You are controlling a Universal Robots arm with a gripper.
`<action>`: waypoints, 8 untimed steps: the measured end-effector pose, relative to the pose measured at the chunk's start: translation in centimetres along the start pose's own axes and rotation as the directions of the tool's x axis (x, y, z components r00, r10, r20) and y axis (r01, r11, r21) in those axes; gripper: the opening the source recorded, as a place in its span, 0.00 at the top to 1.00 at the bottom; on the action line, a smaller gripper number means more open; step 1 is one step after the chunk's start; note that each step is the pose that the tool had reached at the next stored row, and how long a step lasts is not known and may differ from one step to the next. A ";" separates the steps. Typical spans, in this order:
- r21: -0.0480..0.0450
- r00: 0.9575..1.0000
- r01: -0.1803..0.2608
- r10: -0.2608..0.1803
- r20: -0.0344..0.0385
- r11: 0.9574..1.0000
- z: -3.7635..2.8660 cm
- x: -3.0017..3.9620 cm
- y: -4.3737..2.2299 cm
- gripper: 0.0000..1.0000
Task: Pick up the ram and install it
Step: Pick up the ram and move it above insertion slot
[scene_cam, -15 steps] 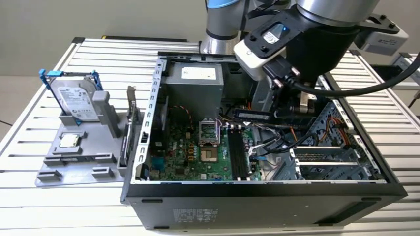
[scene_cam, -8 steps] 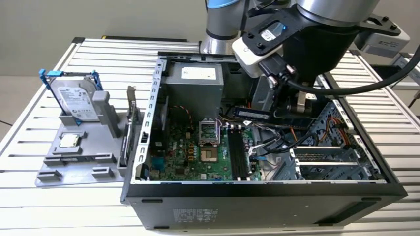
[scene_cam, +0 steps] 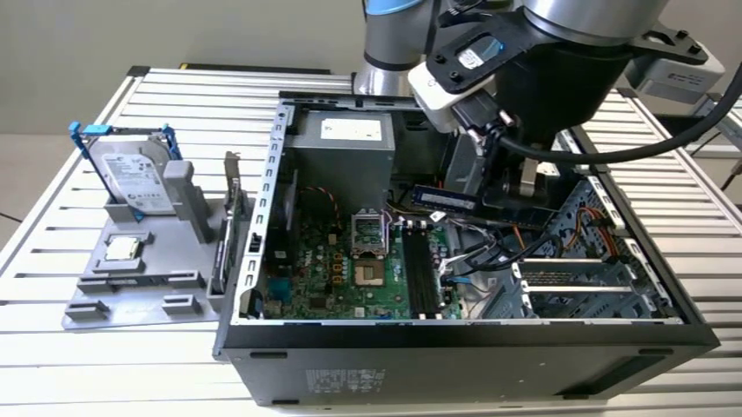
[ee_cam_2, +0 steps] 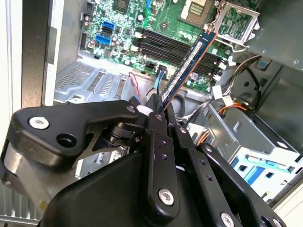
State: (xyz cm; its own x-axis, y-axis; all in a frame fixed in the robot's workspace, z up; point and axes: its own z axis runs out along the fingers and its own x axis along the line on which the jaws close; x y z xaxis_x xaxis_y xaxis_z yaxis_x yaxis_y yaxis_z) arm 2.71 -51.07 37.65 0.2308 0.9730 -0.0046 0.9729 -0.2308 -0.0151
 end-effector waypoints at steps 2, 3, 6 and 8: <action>0.000 1.000 -0.013 0.013 0.000 1.000 0.00 0.04 -0.01 1.00; 0.000 1.000 -0.021 0.021 0.000 1.000 0.00 0.05 -0.01 1.00; 0.000 0.999 -0.051 0.051 -0.001 0.999 0.00 0.06 -0.02 1.00; 0.000 0.997 -0.073 0.073 -0.001 0.997 0.01 0.07 -0.02 1.00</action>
State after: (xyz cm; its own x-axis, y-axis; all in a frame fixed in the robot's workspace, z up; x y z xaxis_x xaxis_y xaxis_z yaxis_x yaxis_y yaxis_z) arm 2.70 -51.00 37.65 0.3014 0.9535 -0.0044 0.9534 -0.3015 -0.0151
